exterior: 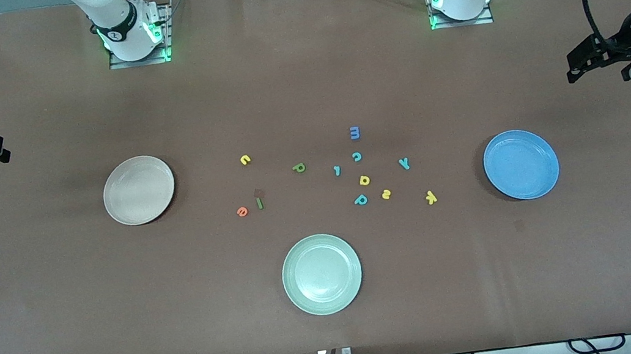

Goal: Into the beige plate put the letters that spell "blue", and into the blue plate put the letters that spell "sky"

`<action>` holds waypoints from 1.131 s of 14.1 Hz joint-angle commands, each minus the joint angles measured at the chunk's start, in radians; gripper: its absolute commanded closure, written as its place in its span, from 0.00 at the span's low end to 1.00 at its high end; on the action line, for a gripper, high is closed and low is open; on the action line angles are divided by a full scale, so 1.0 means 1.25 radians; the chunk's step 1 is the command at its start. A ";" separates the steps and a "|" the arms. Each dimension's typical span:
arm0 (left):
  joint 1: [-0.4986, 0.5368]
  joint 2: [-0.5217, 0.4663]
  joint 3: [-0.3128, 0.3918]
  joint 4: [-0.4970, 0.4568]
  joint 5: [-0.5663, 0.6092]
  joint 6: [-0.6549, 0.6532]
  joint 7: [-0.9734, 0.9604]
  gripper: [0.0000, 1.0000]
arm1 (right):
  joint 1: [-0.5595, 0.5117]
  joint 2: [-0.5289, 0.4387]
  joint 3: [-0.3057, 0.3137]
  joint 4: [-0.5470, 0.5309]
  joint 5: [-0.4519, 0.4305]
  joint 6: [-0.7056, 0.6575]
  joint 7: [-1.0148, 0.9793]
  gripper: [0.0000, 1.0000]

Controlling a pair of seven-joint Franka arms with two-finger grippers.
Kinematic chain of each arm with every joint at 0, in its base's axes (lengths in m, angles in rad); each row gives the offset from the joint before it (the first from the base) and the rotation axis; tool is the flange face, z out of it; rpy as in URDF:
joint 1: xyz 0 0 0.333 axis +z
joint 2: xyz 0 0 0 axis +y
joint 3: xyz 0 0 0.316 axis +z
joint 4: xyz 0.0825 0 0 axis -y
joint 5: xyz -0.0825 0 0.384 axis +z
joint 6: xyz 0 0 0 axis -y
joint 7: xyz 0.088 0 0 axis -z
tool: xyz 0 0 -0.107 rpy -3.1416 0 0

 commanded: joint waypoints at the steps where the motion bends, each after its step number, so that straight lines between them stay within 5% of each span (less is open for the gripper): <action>1: -0.003 0.008 -0.001 0.023 0.005 -0.014 -0.007 0.00 | -0.004 -0.007 0.000 -0.002 -0.008 -0.001 -0.011 0.00; 16: 0.000 0.039 0.001 0.022 0.004 -0.025 -0.004 0.00 | -0.019 -0.007 -0.003 0.001 -0.007 -0.025 -0.018 0.00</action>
